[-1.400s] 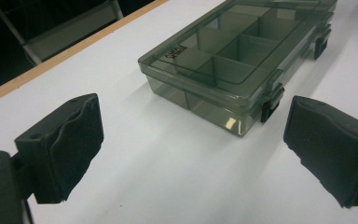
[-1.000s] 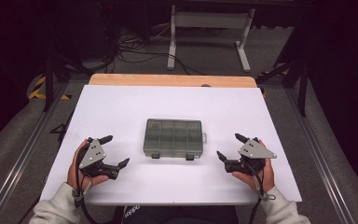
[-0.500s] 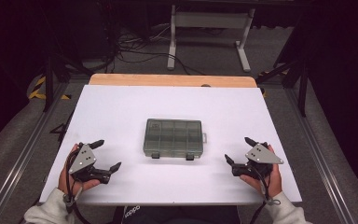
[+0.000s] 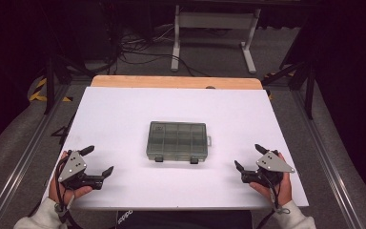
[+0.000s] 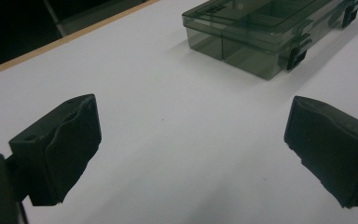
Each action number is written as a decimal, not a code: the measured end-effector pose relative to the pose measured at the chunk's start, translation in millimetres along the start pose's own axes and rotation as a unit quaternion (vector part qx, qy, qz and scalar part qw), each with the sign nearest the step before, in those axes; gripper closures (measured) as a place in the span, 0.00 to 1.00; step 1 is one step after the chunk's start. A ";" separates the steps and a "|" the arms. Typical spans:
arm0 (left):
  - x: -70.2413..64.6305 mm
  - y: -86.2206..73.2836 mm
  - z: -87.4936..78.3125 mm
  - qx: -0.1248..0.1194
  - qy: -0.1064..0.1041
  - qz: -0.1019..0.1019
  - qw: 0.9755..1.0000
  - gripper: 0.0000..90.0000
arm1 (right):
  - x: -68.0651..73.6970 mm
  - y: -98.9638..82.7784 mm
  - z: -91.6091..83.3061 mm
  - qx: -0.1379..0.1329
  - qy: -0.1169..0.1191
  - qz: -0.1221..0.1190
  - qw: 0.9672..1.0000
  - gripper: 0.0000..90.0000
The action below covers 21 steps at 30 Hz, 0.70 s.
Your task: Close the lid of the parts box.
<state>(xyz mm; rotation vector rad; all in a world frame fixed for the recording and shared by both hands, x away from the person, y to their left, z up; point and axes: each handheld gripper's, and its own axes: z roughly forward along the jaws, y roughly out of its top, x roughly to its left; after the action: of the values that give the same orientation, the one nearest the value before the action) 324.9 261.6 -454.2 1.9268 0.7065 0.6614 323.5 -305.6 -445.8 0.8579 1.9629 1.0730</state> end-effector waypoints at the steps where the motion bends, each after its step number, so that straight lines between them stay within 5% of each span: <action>1: -0.8 0.6 0.7 0.003 0.002 0.006 1.000 0.05 | 1.0 -0.5 0.4 0.002 0.002 -0.002 1.000 0.11; 21: 0.1 3.9 5.8 -0.008 0.001 0.007 1.000 0.05 | 5.6 -0.6 3.0 0.014 0.009 -0.008 1.000 0.12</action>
<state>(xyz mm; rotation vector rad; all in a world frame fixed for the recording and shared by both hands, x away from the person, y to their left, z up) 329.8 256.7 -453.0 1.9177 0.6890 0.6759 323.0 -300.2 -449.0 0.8489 2.0010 1.0501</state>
